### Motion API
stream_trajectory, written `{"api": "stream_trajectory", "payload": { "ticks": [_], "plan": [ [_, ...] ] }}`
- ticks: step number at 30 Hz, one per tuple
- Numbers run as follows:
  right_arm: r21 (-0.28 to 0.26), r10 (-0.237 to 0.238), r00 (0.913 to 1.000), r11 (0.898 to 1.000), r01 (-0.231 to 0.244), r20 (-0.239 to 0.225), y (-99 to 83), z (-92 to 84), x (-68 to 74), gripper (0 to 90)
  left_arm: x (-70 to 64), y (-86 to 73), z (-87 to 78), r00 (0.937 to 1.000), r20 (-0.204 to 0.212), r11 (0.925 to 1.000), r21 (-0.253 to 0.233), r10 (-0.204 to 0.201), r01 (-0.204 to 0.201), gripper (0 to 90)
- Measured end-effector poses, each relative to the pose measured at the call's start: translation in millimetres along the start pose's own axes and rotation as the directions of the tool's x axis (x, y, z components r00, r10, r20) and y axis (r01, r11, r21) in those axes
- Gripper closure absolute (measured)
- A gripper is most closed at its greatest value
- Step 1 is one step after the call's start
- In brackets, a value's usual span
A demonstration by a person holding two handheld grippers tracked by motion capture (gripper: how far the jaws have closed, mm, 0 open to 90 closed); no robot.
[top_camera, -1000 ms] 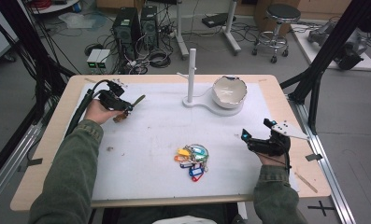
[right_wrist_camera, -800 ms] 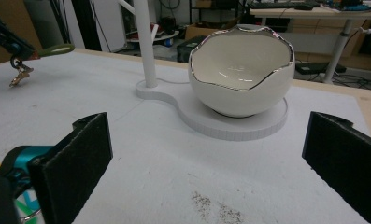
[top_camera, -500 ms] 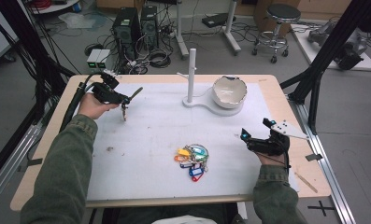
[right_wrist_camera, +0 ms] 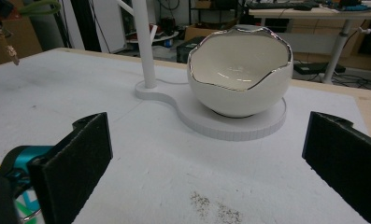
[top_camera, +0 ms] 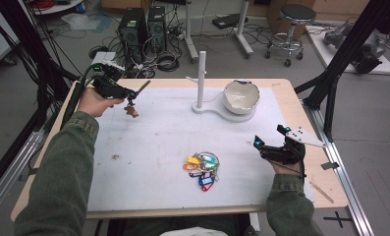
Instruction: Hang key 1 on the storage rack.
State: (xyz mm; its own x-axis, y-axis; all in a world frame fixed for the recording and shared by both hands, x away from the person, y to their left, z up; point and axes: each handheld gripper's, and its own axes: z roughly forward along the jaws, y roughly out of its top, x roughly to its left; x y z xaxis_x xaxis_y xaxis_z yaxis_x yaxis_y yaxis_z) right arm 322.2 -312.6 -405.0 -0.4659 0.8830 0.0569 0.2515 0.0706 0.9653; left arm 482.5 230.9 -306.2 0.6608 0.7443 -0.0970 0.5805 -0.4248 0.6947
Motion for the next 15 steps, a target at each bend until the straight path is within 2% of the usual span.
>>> {"api": "stream_trajectory", "payload": {
  "ticks": [5, 6, 7, 11, 13, 15],
  "plan": [
    [-0.006, -0.008, 1.0000, 1.000, 0.008, 0.002, 0.1, 1.0, -0.3, 0.7, 1.8, 1.1, -8.4, 0.9997, -0.019, 0.9998, -0.013, -0.014, 0.014, 77.5],
    [0.000, -0.001, 1.0000, 1.000, 0.001, 0.001, 0.1, 1.1, 0.6, 0.7, 2.3, 1.8, -13.2, 0.9993, -0.026, 0.9992, -0.033, -0.025, 0.024, 77.5],
    [0.000, -0.001, 1.0000, 1.000, 0.001, 0.001, 0.1, 1.1, 0.6, 0.7, 2.3, 1.8, -13.2, 0.9993, -0.026, 0.9992, -0.033, -0.025, 0.024, 77.5],
    [0.000, -0.008, 1.0000, 1.000, 0.008, -0.003, 0.2, 2.6, 0.8, 0.7, 0.1, 6.7, -20.9, 0.9991, -0.037, 0.9986, -0.050, -0.019, 0.018, 77.5],
    [0.000, -0.012, 0.9999, 1.000, 0.012, -0.004, 0.3, 3.7, 0.5, 0.7, -5.7, 16.0, -25.9, 0.9993, -0.036, 0.9981, -0.062, -0.003, 0.000, 77.4],
    [-0.002, -0.012, 0.9999, 1.000, 0.012, -0.006, 0.4, 4.0, 0.2, 0.7, -7.4, 18.5, -27.0, 0.9993, -0.038, 0.9980, -0.063, 0.004, -0.006, 77.4]
  ]
}}
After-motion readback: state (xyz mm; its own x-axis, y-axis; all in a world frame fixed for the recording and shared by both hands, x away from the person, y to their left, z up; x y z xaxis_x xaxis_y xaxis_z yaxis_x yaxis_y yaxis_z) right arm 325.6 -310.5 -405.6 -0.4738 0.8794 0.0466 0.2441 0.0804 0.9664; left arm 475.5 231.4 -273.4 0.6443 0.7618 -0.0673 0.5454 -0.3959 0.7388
